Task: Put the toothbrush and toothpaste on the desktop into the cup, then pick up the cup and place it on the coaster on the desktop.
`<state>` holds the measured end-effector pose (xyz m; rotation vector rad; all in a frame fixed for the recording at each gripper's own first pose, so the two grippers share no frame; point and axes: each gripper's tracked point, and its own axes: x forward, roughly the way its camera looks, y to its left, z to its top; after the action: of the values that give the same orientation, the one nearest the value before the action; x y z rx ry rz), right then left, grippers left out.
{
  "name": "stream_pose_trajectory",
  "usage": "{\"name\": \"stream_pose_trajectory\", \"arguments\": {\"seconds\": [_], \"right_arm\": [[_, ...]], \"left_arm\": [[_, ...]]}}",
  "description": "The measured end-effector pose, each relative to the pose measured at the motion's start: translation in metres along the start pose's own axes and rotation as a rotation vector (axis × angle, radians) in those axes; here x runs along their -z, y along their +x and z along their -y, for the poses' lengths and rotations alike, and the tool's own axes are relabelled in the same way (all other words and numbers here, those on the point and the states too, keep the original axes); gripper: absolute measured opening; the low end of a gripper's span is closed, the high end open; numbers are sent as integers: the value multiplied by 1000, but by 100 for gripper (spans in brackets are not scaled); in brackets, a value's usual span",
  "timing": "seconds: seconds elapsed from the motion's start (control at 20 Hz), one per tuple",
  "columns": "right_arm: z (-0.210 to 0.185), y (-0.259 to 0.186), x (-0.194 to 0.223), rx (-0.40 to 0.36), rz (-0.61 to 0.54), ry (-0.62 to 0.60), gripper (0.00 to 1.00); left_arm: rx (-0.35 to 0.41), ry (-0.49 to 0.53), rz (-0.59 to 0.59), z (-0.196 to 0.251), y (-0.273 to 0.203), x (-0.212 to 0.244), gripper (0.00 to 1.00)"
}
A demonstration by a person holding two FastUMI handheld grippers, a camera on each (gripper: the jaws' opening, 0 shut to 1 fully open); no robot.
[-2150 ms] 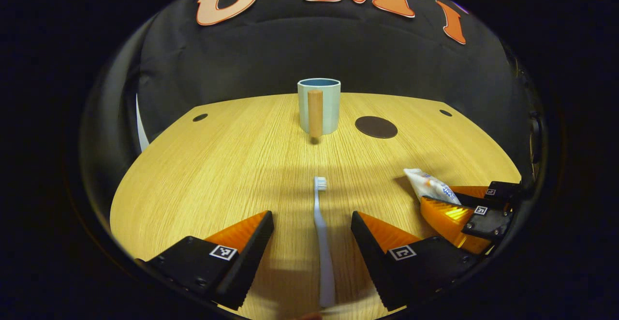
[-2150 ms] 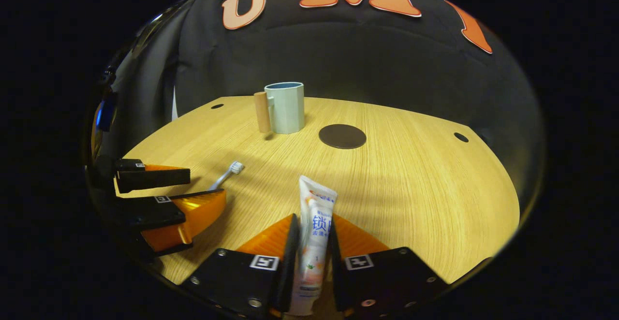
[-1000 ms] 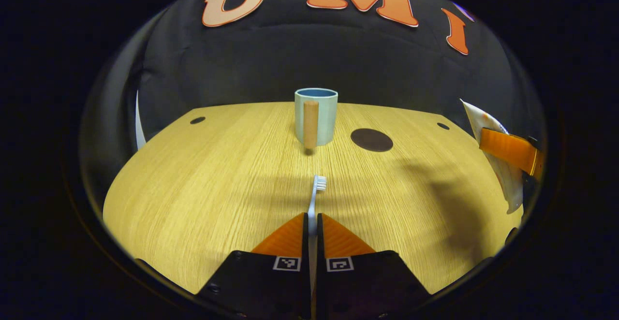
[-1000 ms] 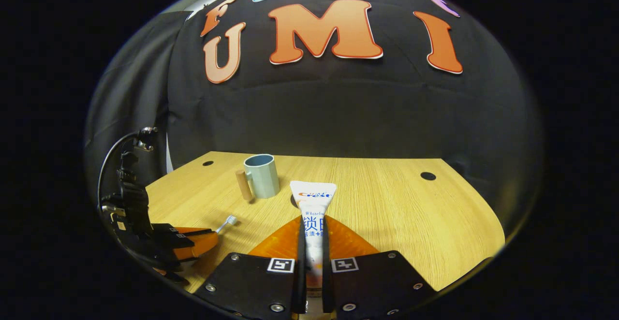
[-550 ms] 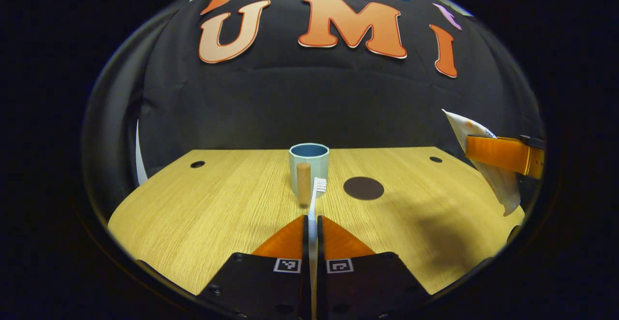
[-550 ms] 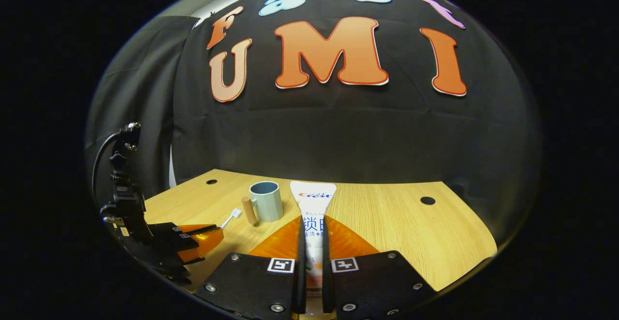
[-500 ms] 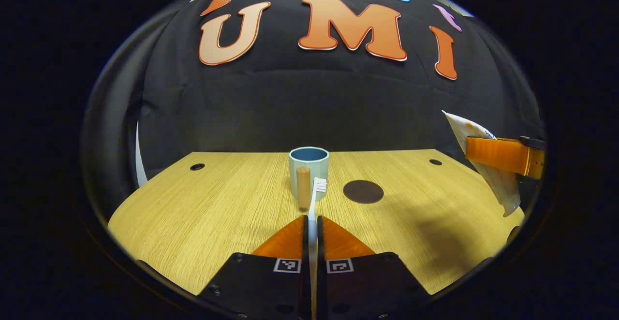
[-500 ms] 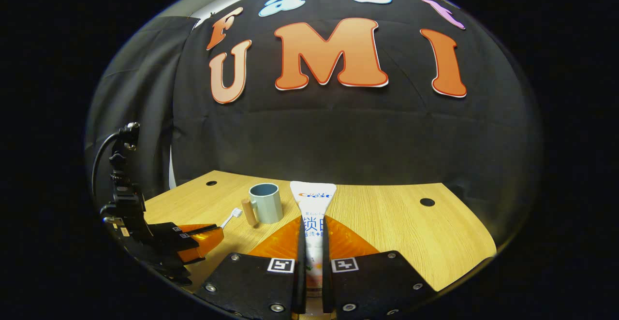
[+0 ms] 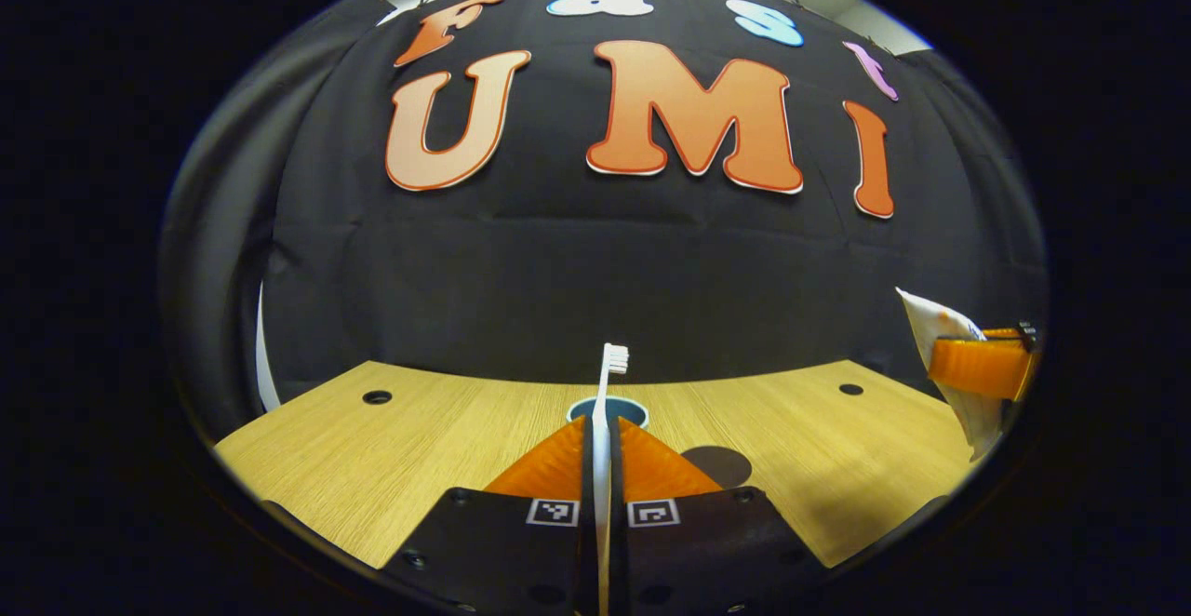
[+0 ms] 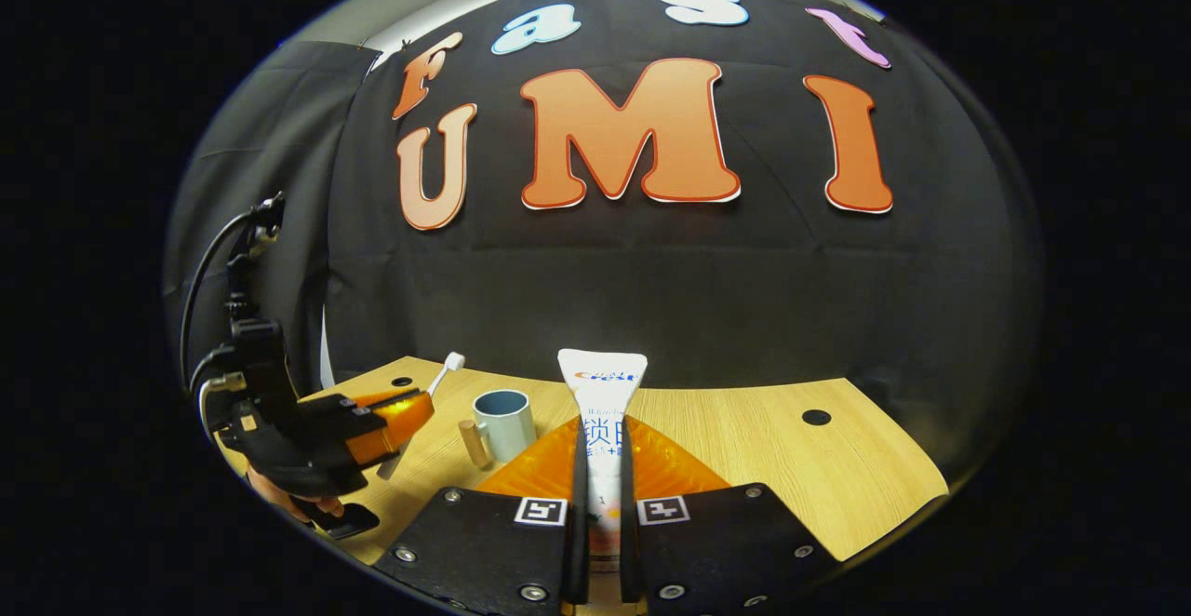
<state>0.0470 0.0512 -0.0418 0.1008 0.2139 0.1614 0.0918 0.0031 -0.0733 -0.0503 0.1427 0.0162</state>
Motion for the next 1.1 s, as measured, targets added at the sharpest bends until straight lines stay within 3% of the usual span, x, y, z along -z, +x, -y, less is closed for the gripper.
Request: {"name": "stream_pose_trajectory", "arguments": {"seconds": [0.65,1.1], "right_arm": [[31,16,-17,79,42,2,13],[37,21,-13,85,36,-15,13]], "left_arm": [[42,-40,161,11,94,-50,4],[20,-48,111,14,138,-18,4]]}}
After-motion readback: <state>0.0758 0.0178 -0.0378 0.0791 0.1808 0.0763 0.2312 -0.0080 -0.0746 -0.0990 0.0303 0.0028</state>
